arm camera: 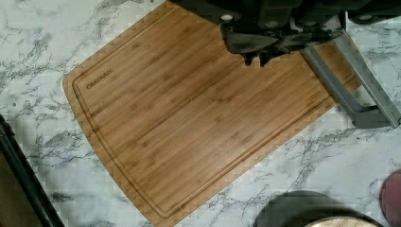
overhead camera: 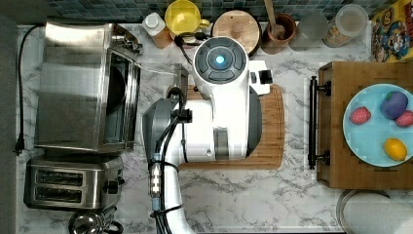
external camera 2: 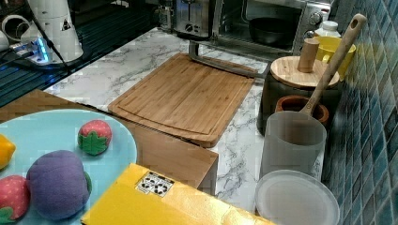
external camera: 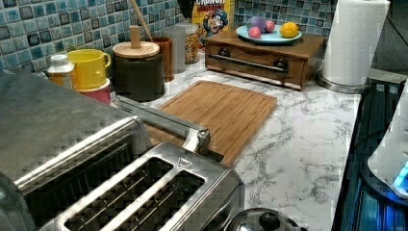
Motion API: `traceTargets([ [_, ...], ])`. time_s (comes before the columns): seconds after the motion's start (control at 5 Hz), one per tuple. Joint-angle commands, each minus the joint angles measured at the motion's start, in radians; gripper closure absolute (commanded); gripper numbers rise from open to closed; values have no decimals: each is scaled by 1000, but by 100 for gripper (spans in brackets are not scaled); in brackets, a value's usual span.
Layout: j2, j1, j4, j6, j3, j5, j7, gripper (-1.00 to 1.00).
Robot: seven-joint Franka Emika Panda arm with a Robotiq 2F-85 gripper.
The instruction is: Close the oven.
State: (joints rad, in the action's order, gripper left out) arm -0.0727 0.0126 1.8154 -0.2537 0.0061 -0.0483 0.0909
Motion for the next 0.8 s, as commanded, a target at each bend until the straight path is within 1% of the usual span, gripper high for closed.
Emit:
traceTargets([
  [0.2, 55, -19, 153, -141, -6, 80, 118, 100],
  [0.4, 51, -3, 220, -181, -58, 148, 269, 100],
  [0.6, 94, -63, 348, -327, -50, 294, 434, 100],
  [0.8, 103, -83, 408, -399, -70, 493, 619, 100],
])
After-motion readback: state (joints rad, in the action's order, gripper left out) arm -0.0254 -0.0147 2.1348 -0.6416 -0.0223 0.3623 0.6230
